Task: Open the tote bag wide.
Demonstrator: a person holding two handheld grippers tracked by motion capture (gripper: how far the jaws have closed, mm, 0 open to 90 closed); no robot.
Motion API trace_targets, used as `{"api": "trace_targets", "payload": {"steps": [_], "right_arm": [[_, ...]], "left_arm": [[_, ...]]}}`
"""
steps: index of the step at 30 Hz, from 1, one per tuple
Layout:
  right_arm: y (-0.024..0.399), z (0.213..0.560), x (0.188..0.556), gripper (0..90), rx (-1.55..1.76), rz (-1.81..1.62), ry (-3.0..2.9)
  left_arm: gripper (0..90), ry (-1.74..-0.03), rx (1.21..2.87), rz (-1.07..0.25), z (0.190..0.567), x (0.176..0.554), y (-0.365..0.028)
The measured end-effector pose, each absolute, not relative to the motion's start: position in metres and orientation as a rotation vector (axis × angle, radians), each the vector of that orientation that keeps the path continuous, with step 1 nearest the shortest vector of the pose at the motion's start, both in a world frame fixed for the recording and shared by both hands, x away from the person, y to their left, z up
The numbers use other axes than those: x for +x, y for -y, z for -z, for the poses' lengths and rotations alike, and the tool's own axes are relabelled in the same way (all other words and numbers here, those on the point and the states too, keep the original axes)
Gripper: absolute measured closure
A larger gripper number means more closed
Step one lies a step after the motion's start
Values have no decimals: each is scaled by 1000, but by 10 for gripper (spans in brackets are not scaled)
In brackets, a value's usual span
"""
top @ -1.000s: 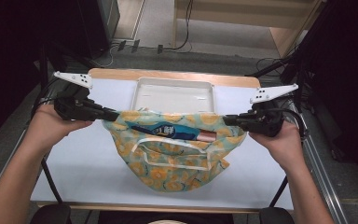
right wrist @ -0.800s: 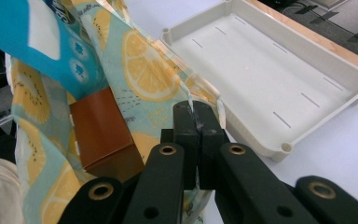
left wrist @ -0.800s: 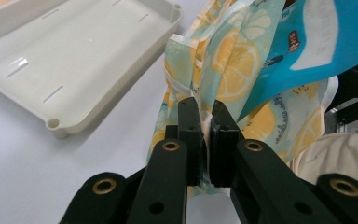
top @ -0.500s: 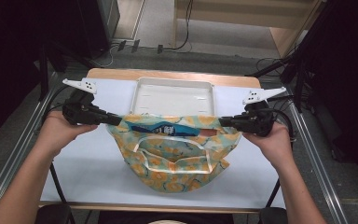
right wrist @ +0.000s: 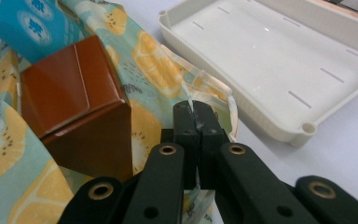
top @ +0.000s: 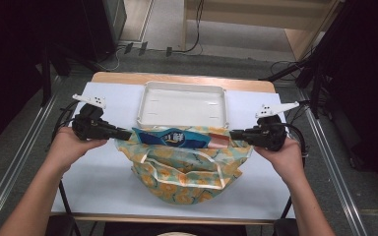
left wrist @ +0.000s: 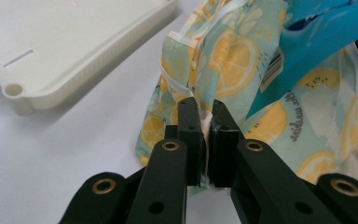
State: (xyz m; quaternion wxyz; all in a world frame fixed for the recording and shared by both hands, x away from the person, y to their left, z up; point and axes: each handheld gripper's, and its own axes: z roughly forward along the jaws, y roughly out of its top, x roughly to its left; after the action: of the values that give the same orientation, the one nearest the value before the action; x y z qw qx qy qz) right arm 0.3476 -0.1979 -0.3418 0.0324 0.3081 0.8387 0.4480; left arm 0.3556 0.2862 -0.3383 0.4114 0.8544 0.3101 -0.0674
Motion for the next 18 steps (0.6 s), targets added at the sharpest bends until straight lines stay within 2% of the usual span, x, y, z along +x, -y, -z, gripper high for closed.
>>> {"api": "trace_targets", "payload": {"steps": [18], "right_arm": [[199, 374, 342, 900, 996, -1413, -2572]], "left_arm": [[859, -831, 2164, 217, 370, 352, -284]]}}
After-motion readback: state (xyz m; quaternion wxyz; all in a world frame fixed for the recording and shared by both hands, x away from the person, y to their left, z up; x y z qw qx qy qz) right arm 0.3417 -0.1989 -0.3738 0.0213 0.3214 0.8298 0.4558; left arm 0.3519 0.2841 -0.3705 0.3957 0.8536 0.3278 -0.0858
